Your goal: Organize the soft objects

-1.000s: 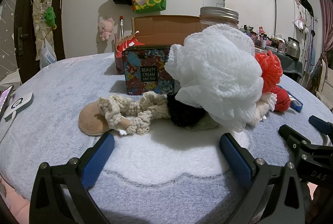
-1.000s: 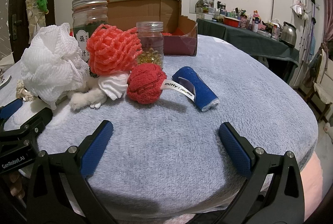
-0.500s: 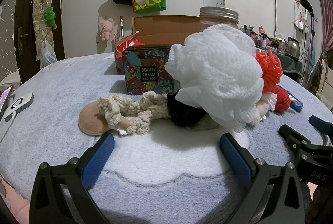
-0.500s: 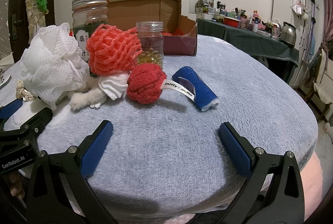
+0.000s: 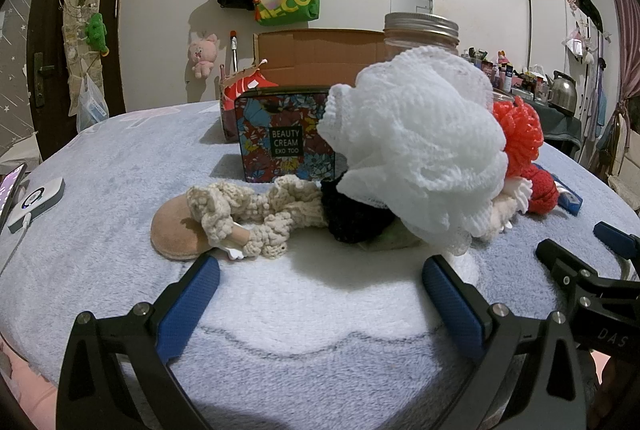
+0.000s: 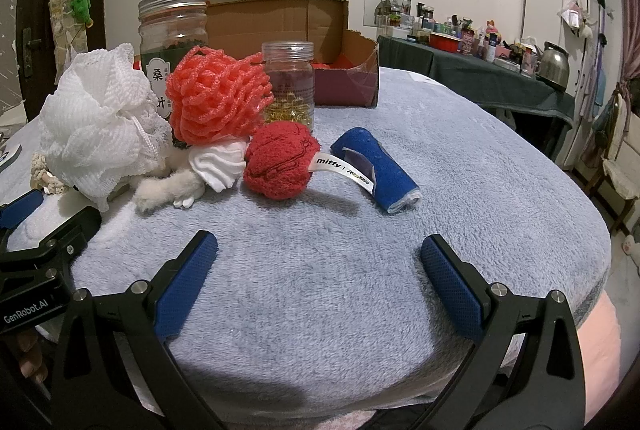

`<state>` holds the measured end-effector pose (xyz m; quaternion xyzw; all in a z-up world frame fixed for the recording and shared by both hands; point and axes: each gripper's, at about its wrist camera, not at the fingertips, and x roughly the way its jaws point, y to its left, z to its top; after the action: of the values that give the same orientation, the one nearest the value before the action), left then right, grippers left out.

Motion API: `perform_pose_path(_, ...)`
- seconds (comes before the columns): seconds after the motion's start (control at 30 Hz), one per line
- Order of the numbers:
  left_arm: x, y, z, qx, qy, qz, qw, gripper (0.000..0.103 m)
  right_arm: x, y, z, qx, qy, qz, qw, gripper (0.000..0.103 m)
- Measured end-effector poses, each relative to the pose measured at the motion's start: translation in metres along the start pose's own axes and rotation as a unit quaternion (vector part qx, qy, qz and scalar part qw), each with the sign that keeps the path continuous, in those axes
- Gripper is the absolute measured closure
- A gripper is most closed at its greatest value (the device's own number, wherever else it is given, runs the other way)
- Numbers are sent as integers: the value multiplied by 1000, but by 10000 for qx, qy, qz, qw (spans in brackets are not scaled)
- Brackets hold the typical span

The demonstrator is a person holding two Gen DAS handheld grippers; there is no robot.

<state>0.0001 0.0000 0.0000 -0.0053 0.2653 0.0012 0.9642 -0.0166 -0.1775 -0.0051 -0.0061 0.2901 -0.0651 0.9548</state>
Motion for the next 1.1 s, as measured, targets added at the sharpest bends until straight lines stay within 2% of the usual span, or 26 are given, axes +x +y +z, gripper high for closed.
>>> perform_pose_path(0.93,0,0,0,1,-2,-2,10000,0,0,0,0,-1,-2,-1,10000,0)
perform_pose_path(1.1,-4,0,1,48,-51,-176,9998,0,-2,-2,0,-14,36,79,10000,0)
